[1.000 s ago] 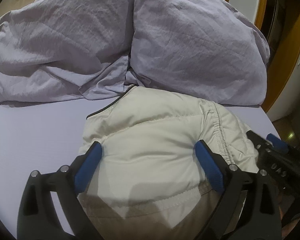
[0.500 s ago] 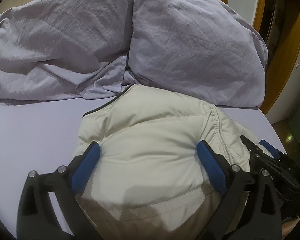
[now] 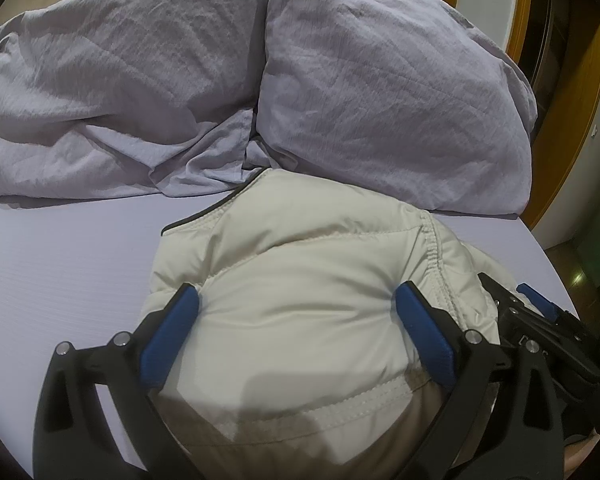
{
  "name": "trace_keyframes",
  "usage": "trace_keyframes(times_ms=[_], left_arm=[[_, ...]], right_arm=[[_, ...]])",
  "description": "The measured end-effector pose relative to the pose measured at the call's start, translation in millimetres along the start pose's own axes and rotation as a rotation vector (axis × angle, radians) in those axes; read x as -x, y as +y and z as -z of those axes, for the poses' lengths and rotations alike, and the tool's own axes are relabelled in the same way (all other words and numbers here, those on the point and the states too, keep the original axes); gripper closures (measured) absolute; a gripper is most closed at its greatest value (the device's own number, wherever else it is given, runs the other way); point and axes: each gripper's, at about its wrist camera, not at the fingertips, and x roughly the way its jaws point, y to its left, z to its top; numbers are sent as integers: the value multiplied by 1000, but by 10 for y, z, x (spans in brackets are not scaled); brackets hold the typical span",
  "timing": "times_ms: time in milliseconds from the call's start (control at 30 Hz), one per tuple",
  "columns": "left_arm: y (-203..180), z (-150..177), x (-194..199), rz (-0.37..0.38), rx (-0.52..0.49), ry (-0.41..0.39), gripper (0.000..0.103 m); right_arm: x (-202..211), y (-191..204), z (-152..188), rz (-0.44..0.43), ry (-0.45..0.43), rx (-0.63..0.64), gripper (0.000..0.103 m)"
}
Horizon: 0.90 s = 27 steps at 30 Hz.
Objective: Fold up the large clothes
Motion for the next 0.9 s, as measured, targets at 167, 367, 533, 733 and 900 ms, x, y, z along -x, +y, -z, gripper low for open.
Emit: trace_keyframes(times_ms=[167,367,533,733,900], left_arm=[[-3,2,-13,-2,0,-1,5],[1,0,-5,0,0,-1,4],[3,4,-13,0,0,-1,4],[10,3,-10,0,0,-2,4],[12,4,-20,1,0,-2,4]], right_arm=[[-6,0,5,1,2,-4,20],[-29,-12,4,1,6,-8,19],[-35,-20,2,-1,6,-7,18],[-50,-20,-4,-1,8,-11,18],[-63,-15,-7,-2,10,-13,17]])
